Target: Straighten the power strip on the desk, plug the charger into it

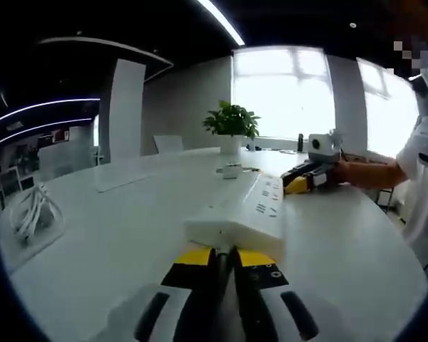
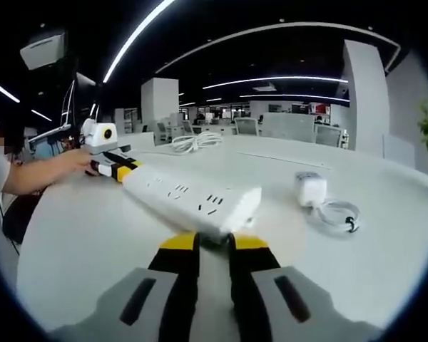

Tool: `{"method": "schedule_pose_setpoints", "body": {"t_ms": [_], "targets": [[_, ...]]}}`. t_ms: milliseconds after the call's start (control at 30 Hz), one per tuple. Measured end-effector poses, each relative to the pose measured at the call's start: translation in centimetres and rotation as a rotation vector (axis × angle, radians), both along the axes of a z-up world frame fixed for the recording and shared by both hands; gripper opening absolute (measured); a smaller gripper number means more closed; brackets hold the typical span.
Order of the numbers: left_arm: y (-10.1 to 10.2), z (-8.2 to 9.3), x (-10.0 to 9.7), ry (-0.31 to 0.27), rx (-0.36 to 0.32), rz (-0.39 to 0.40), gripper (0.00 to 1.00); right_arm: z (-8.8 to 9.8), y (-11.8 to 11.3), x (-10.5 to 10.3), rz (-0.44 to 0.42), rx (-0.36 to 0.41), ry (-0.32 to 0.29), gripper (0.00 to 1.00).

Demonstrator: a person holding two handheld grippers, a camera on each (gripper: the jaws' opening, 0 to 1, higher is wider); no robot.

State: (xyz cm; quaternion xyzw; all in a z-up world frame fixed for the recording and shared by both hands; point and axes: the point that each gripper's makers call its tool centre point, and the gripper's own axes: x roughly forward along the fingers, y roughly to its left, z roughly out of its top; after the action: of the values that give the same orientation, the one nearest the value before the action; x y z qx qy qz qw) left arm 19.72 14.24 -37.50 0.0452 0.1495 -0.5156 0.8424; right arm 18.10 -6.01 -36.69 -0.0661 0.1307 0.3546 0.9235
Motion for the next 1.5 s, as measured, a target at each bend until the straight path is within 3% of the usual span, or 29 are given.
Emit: {"method": "schedule_pose_setpoints", "body": {"t_ms": [733,1500], "targets": [[-0.03,0.00,0.68,0.002,0.002,-0.068,0.14,-0.11,0.11,-0.85,-0.009,-0.007,-0.007,0.15],[-0.36,0.02,0.66,-0.002,0.002,-0.064,0.14,-0.25,-0.26,-0.80,-0.031,-0.011,-0.009,0.15]]}}
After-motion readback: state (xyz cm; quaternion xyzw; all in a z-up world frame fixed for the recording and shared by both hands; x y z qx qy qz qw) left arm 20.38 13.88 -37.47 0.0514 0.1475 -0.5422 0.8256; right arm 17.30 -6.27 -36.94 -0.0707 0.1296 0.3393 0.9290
